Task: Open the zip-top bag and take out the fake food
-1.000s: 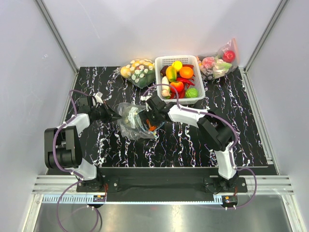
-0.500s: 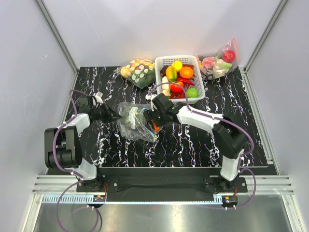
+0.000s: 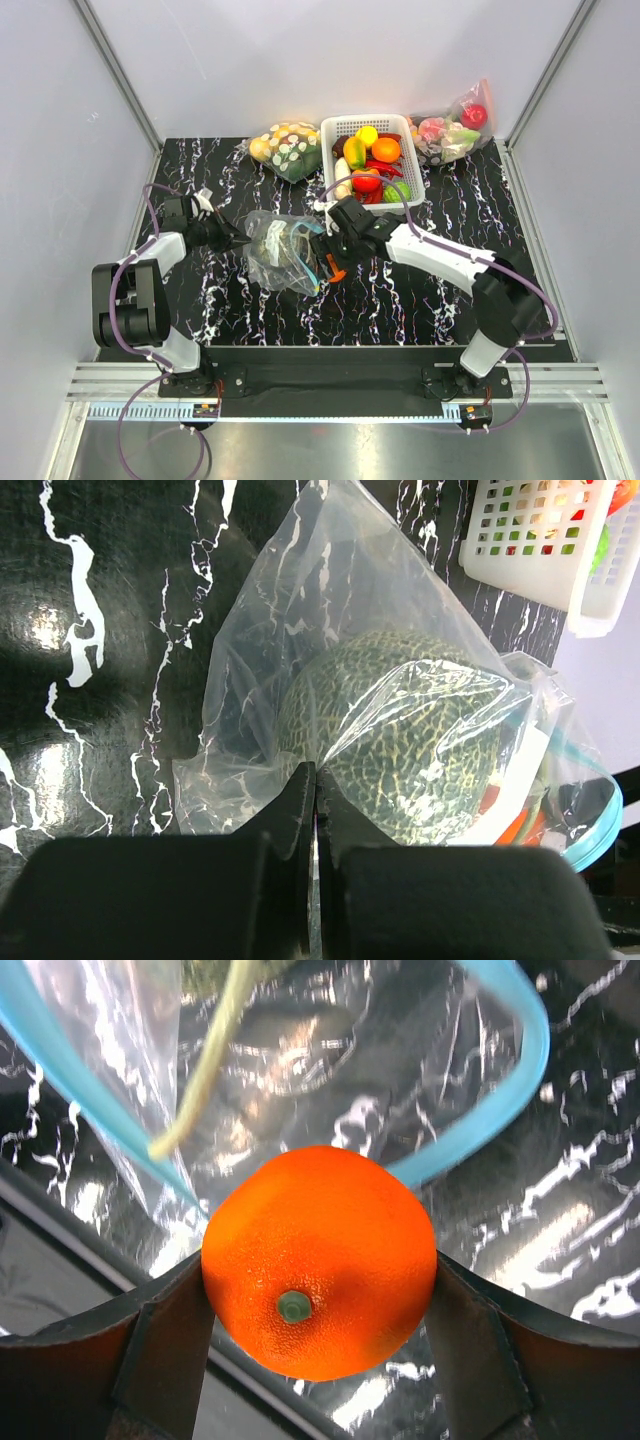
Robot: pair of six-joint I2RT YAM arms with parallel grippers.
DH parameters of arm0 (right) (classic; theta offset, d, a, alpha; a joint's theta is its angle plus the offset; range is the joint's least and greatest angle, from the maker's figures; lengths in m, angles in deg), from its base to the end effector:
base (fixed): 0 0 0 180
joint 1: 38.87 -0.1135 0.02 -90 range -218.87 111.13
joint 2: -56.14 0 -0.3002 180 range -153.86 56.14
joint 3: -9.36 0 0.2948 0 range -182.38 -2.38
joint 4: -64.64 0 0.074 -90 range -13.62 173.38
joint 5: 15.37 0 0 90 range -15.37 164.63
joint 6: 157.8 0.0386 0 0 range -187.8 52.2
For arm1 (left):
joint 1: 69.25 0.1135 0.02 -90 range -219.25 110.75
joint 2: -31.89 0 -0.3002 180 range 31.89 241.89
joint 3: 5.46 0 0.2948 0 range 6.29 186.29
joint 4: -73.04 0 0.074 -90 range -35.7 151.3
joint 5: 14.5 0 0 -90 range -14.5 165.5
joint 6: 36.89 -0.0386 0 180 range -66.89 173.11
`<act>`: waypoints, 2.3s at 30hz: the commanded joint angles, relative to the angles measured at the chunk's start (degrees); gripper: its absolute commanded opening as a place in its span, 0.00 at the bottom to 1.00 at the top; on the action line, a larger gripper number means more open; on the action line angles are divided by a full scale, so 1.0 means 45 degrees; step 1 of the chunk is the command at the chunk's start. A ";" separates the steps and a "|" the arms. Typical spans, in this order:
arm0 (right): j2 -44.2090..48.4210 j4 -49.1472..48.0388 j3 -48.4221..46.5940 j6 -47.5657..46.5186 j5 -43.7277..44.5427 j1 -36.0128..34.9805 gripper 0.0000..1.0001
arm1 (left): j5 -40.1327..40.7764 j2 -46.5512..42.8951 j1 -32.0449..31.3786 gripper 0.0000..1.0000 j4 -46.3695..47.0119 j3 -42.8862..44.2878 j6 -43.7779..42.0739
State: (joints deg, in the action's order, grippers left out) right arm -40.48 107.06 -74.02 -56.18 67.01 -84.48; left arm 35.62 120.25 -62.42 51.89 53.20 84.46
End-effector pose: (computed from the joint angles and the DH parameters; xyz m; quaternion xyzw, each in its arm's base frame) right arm 0.2796 0.2929 0.2515 -0.2974 0.9060 0.1968 0.2282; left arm 0.3335 0.0150 0.1872 -0.1817 0.8744 -0.3809 0.2395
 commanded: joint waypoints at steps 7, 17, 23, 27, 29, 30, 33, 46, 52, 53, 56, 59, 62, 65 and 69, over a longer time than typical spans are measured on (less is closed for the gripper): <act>0.1704 0.0781 0.0099 -0.0101 0.0775 0.0424 0.68 | 0.0092 0.0033 0.0142 0.00 0.0177 0.0531 -0.0209; 0.1141 0.0214 -0.2531 -0.0901 0.0286 0.3999 0.68 | 0.0073 -0.0142 0.0162 0.00 -0.0018 0.0316 -0.0366; -0.0811 -0.0001 -0.5012 -0.1331 -0.0083 0.5992 0.69 | 0.0190 -0.0416 0.0162 0.00 -0.0213 0.0200 -0.0561; -0.2315 0.0370 -0.6656 -0.1624 -0.0124 0.6618 0.69 | 0.0170 -0.0455 0.0162 0.00 -0.0272 0.0102 -0.0620; -0.3039 0.0643 -0.7263 -0.1702 -0.0104 0.6794 0.69 | 0.0151 -0.0475 0.0162 0.00 -0.0233 0.0024 -0.0581; -0.3234 0.0702 -0.7380 -0.1703 -0.0085 0.6852 0.69 | 0.0151 -0.0494 0.0162 0.00 -0.0195 0.0004 -0.0600; -0.3821 0.0859 -0.7518 -0.1605 -0.0026 0.7048 0.69 | 0.0131 -0.0494 0.0162 0.00 -0.0175 -0.0055 -0.0581; -0.4311 0.0858 -0.7498 -0.1546 0.0091 0.7127 0.96 | 0.0073 -0.0279 0.0162 0.00 -0.0311 0.0180 -0.0659; -0.3882 0.0937 -0.7324 -0.1859 0.0423 0.7127 1.00 | 0.0073 -0.0318 0.0162 0.00 -0.0311 0.0082 -0.0698; -0.3745 0.0860 -0.7246 -0.1898 0.0462 0.7127 1.00 | 0.0073 -0.0357 0.0162 0.00 -0.0311 0.0082 -0.0698; -0.2984 0.0586 -0.6952 -0.1917 0.0501 0.7107 1.00 | 0.0053 -0.0357 0.0162 0.00 -0.0311 0.0063 -0.0698; -0.2301 0.0547 -0.6835 -0.1859 0.0152 0.7107 1.00 | 0.0034 -0.0357 0.0162 0.00 -0.0292 0.0101 -0.0678; -0.1539 0.0469 -0.6562 -0.1626 -0.0317 0.7029 1.00 | 0.0014 -0.0377 0.0162 0.00 -0.0292 0.0121 -0.0678; -0.0835 0.0409 -0.6249 -0.1333 -0.0611 0.6621 1.00 | 0.0033 -0.0416 0.0162 0.00 -0.0331 0.0082 -0.0717; -0.0172 0.0429 -0.5685 -0.0903 -0.0788 0.5549 0.99 | 0.0053 -0.0436 0.0162 0.00 -0.0292 0.0043 -0.0718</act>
State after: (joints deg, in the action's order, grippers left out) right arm -44.13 110.36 -101.58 -62.06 65.94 -55.01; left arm 35.84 120.12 -62.03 50.16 53.49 82.47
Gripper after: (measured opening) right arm 0.993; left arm 0.005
